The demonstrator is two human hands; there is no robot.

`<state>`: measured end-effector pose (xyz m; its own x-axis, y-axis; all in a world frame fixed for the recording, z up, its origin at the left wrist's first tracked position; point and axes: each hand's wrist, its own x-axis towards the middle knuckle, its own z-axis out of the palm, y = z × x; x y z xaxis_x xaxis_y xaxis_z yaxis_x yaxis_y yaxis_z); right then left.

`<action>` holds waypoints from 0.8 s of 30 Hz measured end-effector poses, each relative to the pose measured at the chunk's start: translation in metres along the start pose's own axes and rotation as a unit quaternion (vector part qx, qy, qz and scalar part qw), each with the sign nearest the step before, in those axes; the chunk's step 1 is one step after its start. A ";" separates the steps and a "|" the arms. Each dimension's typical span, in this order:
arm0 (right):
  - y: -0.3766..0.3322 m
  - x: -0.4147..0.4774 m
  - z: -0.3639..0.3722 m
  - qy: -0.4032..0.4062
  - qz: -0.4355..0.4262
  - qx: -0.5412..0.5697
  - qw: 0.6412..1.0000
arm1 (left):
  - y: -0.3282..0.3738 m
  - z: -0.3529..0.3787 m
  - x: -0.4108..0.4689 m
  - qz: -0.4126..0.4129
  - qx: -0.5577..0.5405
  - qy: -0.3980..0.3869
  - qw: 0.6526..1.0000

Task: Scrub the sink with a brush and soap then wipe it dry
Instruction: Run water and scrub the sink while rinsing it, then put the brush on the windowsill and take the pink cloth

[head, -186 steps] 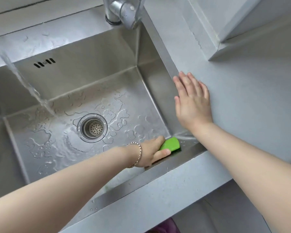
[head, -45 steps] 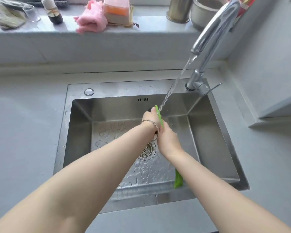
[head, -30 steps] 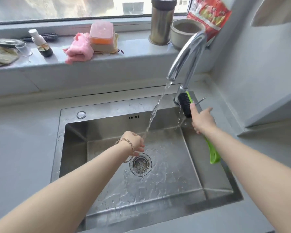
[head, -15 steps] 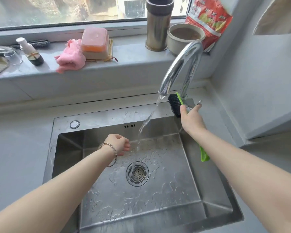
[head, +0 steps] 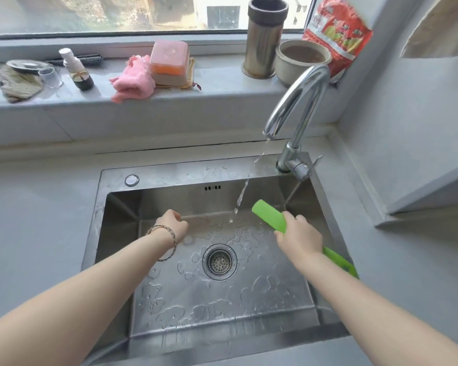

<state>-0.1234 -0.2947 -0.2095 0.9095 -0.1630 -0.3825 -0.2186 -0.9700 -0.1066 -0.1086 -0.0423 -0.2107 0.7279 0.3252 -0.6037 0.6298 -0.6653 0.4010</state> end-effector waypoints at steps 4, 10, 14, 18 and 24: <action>-0.013 -0.012 0.022 -0.092 0.035 -0.006 0.995 | -0.010 -0.005 -0.006 -0.013 0.035 0.001 0.999; -0.058 -0.023 0.011 -0.147 -0.043 0.060 0.986 | -0.014 -0.031 -0.009 0.012 0.030 -0.007 0.999; -0.125 -0.009 -0.034 -0.125 -0.073 0.246 0.958 | -0.008 -0.068 0.003 0.033 -0.004 0.001 0.999; -0.186 0.026 -0.091 -0.048 -0.024 0.477 0.877 | 0.016 -0.107 0.023 0.066 -0.012 0.045 0.997; -0.233 0.112 -0.160 0.115 -0.043 0.476 0.871 | 0.053 -0.156 0.059 0.110 -0.013 0.130 0.985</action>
<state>0.0858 -0.1161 -0.0807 0.9597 -0.2358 -0.1527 -0.2407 -0.4095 -0.8800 0.0101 0.0469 -0.1174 0.8900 0.3385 -0.3057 0.4539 -0.7224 0.5217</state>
